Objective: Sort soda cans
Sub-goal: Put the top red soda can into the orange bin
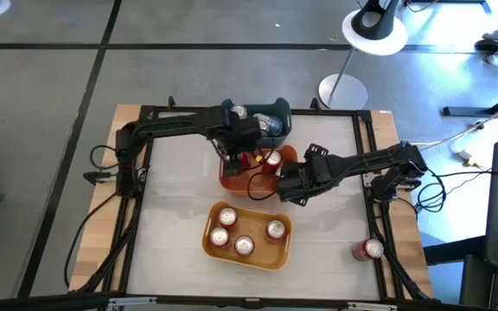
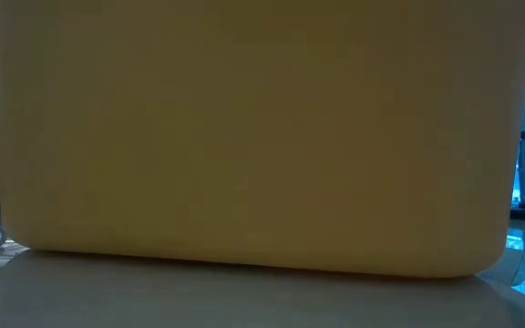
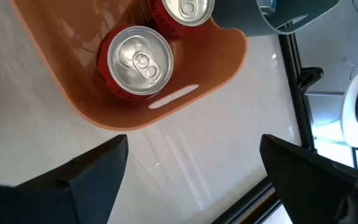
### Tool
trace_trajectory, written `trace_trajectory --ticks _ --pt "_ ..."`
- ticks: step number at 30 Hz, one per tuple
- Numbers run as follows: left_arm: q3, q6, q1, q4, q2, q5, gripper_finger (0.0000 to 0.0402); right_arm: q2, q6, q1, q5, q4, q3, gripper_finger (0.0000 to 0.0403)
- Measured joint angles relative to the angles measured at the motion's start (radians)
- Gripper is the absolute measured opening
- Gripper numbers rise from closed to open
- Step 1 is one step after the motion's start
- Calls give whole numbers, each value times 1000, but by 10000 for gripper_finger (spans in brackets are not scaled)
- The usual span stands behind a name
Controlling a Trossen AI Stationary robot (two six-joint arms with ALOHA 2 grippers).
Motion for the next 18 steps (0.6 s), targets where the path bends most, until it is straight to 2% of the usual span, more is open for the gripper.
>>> trace_trajectory --ticks 11,18 --pt "1 63 37 12 176 0 295 0 -14 0 13 34 0 363" --pt "3 97 25 47 186 -7 315 0 -46 3 -31 81 0 363"
